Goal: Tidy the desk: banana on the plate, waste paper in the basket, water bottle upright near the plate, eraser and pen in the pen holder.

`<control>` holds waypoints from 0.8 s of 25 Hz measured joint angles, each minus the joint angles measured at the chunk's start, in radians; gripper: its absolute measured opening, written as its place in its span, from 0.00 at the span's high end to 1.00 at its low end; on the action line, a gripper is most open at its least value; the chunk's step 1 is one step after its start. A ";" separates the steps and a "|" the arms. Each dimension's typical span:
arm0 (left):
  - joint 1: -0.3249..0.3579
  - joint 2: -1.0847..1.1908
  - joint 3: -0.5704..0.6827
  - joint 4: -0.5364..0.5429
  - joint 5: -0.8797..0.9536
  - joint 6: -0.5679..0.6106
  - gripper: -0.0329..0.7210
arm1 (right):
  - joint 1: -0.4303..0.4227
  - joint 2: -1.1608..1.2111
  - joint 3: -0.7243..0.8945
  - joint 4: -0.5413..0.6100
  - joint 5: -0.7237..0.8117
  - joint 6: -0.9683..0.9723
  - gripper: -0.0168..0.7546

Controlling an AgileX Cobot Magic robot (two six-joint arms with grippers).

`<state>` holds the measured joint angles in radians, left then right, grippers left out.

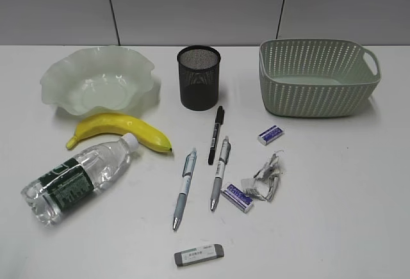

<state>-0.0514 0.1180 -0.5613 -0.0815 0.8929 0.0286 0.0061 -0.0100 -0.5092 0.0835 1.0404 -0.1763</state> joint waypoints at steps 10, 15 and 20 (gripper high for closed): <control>-0.044 0.747 -0.191 -0.278 -0.283 0.334 0.64 | 0.000 0.000 0.000 0.000 0.000 0.000 0.67; -0.099 1.158 -0.473 -0.282 -0.054 0.517 0.64 | 0.000 0.000 0.000 0.000 0.000 0.000 0.67; -0.183 1.473 -0.738 -0.271 0.131 0.685 0.54 | 0.000 0.000 0.000 0.000 0.000 0.000 0.67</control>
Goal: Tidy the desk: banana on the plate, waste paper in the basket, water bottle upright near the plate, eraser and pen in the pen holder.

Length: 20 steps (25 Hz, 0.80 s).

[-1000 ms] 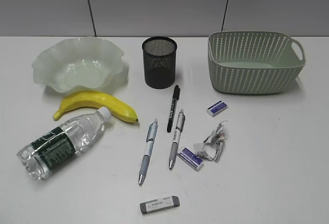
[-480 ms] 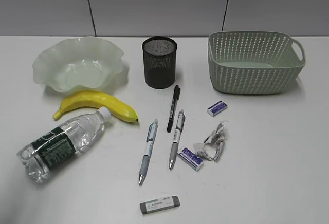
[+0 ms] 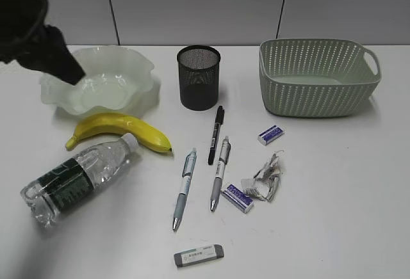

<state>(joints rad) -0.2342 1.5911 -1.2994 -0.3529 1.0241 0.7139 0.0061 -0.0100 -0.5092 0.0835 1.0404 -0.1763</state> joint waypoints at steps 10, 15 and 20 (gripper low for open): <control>-0.234 0.283 -0.175 0.189 -0.057 0.245 0.39 | 0.000 0.000 0.000 0.000 0.000 0.000 0.67; -0.342 0.368 -0.175 0.320 -0.116 0.269 0.39 | 0.000 0.000 0.000 0.000 0.000 0.000 0.67; -0.373 0.434 -0.175 0.396 -0.161 0.269 0.39 | 0.000 0.000 0.000 0.000 0.000 0.000 0.67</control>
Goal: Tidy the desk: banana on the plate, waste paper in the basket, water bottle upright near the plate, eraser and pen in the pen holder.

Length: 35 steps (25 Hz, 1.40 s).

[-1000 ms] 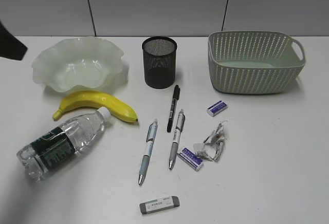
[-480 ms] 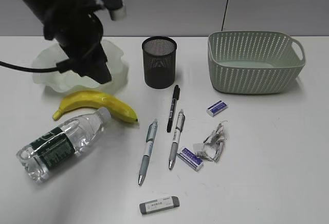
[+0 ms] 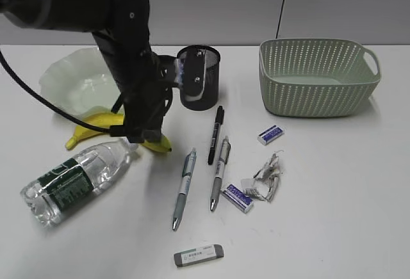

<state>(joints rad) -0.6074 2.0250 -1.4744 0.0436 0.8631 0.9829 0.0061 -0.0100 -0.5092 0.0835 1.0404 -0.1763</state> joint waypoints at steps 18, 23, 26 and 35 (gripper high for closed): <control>0.001 0.111 -0.001 0.114 -0.067 0.001 0.39 | 0.000 0.000 0.000 0.000 0.000 0.000 0.67; 0.001 0.121 -0.001 0.122 -0.096 0.001 0.42 | 0.000 0.000 0.000 0.000 0.000 0.000 0.67; 0.001 0.143 -0.001 0.128 -0.101 0.002 0.47 | 0.000 0.000 0.000 0.000 0.000 0.000 0.67; -0.005 0.152 -0.001 0.168 -0.167 0.003 0.53 | 0.000 0.000 0.000 0.000 0.000 0.000 0.67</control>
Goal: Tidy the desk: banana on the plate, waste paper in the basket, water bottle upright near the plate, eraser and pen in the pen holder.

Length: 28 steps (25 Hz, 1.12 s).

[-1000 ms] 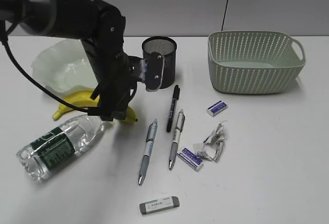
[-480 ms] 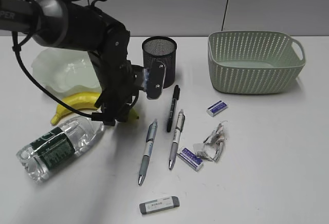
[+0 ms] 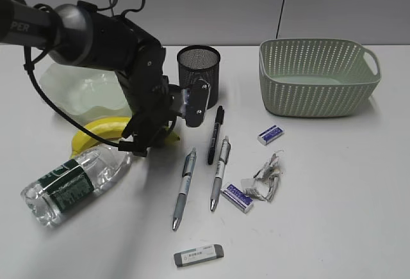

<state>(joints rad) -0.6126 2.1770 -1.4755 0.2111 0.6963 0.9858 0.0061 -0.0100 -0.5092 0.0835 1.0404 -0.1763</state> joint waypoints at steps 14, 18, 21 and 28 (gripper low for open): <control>-0.072 0.002 0.000 0.009 -0.022 -0.062 0.54 | 0.000 0.000 0.000 0.000 0.000 0.000 0.67; -0.086 -0.009 -0.019 0.008 -0.018 -0.078 0.54 | 0.000 0.000 0.000 0.000 0.000 0.000 0.67; -0.096 -0.027 -0.063 0.006 -0.017 -0.083 0.54 | 0.000 0.000 0.000 0.000 0.000 0.000 0.67; -0.130 -0.040 -0.188 -0.012 0.005 -0.087 0.54 | 0.000 0.000 0.000 0.000 0.000 0.000 0.67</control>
<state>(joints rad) -0.7431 2.1367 -1.6636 0.1990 0.7013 0.8993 0.0061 -0.0100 -0.5092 0.0835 1.0404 -0.1763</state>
